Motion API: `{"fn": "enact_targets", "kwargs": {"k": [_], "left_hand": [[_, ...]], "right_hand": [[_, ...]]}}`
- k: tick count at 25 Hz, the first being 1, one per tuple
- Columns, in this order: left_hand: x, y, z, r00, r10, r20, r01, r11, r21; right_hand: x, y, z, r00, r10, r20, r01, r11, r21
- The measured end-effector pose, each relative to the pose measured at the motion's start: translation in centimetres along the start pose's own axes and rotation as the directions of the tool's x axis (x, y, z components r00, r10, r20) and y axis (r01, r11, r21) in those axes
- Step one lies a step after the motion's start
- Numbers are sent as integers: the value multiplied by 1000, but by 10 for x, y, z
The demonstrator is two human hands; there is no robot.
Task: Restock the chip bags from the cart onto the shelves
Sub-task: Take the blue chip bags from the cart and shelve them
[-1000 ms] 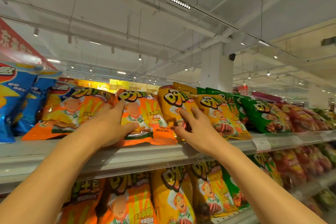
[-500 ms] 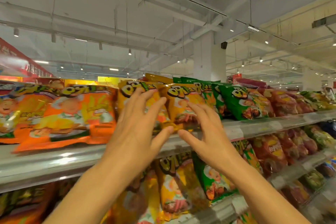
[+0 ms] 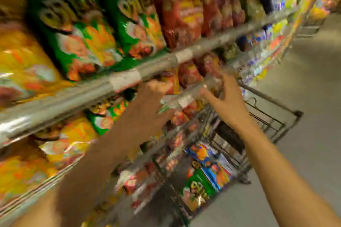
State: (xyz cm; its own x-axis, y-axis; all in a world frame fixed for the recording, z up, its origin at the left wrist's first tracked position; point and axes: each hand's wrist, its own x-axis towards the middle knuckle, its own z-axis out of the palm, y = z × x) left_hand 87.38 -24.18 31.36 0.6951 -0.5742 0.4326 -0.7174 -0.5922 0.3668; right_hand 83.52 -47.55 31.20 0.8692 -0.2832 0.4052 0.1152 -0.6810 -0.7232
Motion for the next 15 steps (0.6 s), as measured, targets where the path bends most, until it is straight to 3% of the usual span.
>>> {"fn": "enact_targets", "kwargs": {"k": [3,7,11,13,15], "left_hand": [[0,-20,91,978,-102,182,127,983,-132],[-3,-57,204,863,-218,456,331,925,-184],[3,-102,298,678,-262,686,454,884,-112],[9,-125,338,552,-265,790,507,859,-66],[7,-143,373,410,-243,879,525,851,-10]], "right_hand": [[-11,91,-1,967,245,69,-241,968,-63],[-29,190,14,802,561,207,-561,825,-66],[-57,268,36,586,766,264,-765,631,-133],[-67,296,44,440,850,290,-862,491,-129],[-72,320,55,344,892,292,-918,385,-95]]}}
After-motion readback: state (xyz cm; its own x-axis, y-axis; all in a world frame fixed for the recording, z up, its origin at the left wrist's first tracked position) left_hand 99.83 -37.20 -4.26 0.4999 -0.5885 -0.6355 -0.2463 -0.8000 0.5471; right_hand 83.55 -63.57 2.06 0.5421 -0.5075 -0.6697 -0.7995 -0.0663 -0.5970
